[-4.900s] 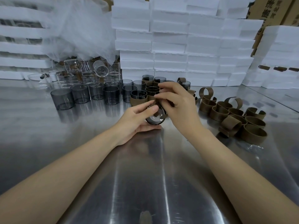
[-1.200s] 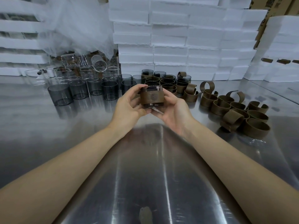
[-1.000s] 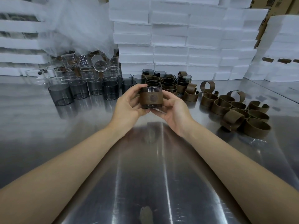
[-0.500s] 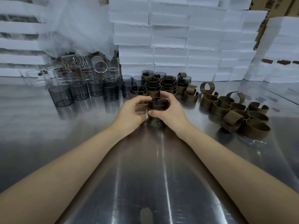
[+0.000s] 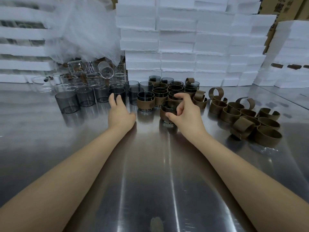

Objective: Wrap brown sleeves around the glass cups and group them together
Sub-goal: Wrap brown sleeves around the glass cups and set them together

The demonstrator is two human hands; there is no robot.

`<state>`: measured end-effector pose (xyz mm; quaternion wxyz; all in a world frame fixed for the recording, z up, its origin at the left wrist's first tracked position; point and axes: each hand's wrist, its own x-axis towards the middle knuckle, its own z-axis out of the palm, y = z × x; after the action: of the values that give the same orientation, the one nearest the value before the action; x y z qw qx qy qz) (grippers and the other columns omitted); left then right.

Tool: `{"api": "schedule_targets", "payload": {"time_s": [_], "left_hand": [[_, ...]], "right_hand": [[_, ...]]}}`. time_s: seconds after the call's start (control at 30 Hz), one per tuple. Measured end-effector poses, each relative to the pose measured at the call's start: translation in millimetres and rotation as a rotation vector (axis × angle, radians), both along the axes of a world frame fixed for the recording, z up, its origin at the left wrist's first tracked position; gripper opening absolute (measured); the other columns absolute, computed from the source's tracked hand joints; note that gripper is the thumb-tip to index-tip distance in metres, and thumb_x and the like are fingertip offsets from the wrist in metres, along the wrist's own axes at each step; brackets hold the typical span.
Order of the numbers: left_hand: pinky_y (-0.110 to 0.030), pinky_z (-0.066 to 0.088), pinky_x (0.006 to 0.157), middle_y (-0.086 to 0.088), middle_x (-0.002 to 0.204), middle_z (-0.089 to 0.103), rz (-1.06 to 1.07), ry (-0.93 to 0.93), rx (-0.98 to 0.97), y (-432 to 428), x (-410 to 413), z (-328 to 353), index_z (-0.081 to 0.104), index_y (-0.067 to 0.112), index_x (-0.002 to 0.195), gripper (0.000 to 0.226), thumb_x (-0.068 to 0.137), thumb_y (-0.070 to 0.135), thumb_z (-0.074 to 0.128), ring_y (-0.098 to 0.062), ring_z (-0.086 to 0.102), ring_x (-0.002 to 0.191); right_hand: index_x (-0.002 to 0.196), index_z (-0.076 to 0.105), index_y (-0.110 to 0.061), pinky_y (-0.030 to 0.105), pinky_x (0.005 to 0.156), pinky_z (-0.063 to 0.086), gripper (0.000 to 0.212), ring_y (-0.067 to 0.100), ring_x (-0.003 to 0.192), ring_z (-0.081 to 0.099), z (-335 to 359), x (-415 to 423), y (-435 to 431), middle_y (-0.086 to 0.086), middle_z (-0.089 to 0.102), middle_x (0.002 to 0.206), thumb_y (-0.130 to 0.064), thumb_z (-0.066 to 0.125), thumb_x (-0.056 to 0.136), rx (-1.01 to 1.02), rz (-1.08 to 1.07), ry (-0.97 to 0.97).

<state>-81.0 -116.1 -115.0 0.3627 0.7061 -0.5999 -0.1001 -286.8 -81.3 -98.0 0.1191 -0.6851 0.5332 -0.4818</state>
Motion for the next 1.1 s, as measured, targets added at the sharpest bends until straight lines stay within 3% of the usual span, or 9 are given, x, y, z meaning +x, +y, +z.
{"api": "schedule_targets", "payload": {"time_s": [0.13, 0.3, 0.4, 0.5, 0.6, 0.7, 0.9, 1.0, 1.1], "left_hand": [[-0.036, 0.045, 0.071, 0.005, 0.164, -0.012, 0.009, -0.165, 0.038, -7.3, 2.8, 3.0, 0.006, 0.019, 0.156, 0.084, 0.093, 0.035, 0.059, -0.030, 0.058, 0.101], [-0.035, 0.039, 0.060, -0.006, 0.155, 0.013, 0.043, -0.158, -0.060, -13.2, 5.9, 4.9, 0.020, 0.010, 0.151, 0.067, 0.095, 0.029, 0.053, -0.029, 0.059, 0.074], [-0.036, 0.037, 0.058, -0.015, 0.135, 0.030, 0.072, -0.202, -0.139, -8.0, 0.0, 7.3, 0.037, 0.005, 0.136, 0.044, 0.097, 0.022, 0.049, -0.025, 0.047, 0.067], [-0.035, 0.033, 0.057, -0.017, 0.126, 0.037, 0.122, -0.262, -0.166, -1.1, -6.0, 8.0, 0.045, 0.002, 0.122, 0.030, 0.101, 0.023, 0.044, -0.025, 0.043, 0.061], [-0.033, 0.030, 0.054, -0.015, 0.120, 0.041, 0.122, -0.293, -0.180, 2.6, -11.7, 6.8, 0.049, 0.003, 0.108, 0.028, 0.100, 0.029, 0.043, -0.022, 0.038, 0.055], [-0.033, 0.032, 0.058, -0.009, 0.107, 0.044, 0.100, -0.308, -0.175, 3.9, -13.7, 5.8, 0.048, 0.010, 0.089, 0.029, 0.096, 0.038, 0.042, -0.026, 0.042, 0.062], [-0.032, 0.029, 0.058, 0.002, 0.085, 0.044, -0.085, -0.357, -0.290, 14.2, -22.6, 3.9, 0.042, 0.019, 0.066, 0.036, 0.091, 0.044, 0.046, -0.028, 0.049, 0.065], [-0.030, 0.031, 0.059, 0.004, 0.094, 0.044, -0.315, -0.323, -0.373, 21.7, -30.8, 2.1, 0.043, 0.020, 0.067, 0.034, 0.091, 0.042, 0.052, -0.025, 0.052, 0.065], [-0.030, 0.041, 0.065, 0.001, 0.126, 0.039, -0.534, -0.258, -0.405, 28.6, -37.6, 2.8, 0.047, 0.020, 0.078, 0.021, 0.090, 0.035, 0.057, -0.025, 0.058, 0.076]], "right_hand": [[0.126, 0.056, -0.018, 0.033, 0.077, 0.049, 0.044, 0.011, 0.069, 0.051, -7.1, 2.8, 1.4, -0.005, 0.049, 0.068, -0.003, 0.064, 0.085, 0.036, 0.101, 0.181], [0.139, 0.043, -0.028, 0.036, 0.078, 0.051, 0.054, 0.014, 0.081, 0.057, -7.4, 5.1, 4.0, -0.008, 0.058, 0.086, -0.011, 0.059, 0.090, 0.068, 0.249, 0.298], [0.135, 0.048, -0.026, 0.040, 0.081, 0.050, 0.048, 0.014, 0.085, 0.054, -8.6, 6.9, 1.2, -0.006, 0.054, 0.093, -0.012, 0.057, 0.090, 0.066, 0.213, 0.386], [0.136, 0.049, -0.021, 0.028, 0.080, 0.043, 0.047, 0.011, 0.085, 0.046, -9.2, 4.2, -5.2, -0.003, 0.046, 0.101, -0.012, 0.058, 0.090, 0.091, 0.172, 0.378], [0.140, 0.046, -0.019, 0.020, 0.085, 0.036, 0.051, 0.011, 0.097, 0.047, -11.2, 1.0, -9.0, -0.002, 0.044, 0.112, -0.014, 0.058, 0.091, 0.123, 0.183, 0.370], [0.147, 0.039, -0.020, 0.026, 0.099, 0.038, 0.058, 0.017, 0.122, 0.047, -13.1, 0.9, -12.1, 0.002, 0.047, 0.130, -0.019, 0.057, 0.092, 0.158, 0.190, 0.398], [0.153, 0.022, -0.032, 0.034, 0.111, 0.035, 0.069, 0.019, 0.139, 0.038, -14.8, 0.5, -18.1, -0.004, 0.037, 0.154, -0.032, 0.055, 0.092, 0.290, 0.173, 0.438], [0.151, 0.027, -0.031, 0.039, 0.109, 0.039, 0.073, 0.020, 0.132, 0.047, -13.8, 1.5, -17.0, 0.000, 0.050, 0.145, -0.028, 0.063, 0.087, 0.274, 0.266, 0.361], [0.141, 0.040, -0.024, 0.037, 0.104, 0.045, 0.074, 0.012, 0.119, 0.057, -12.6, -0.4, -13.0, -0.004, 0.060, 0.128, -0.021, 0.076, 0.076, 0.269, 0.386, 0.061]]}}
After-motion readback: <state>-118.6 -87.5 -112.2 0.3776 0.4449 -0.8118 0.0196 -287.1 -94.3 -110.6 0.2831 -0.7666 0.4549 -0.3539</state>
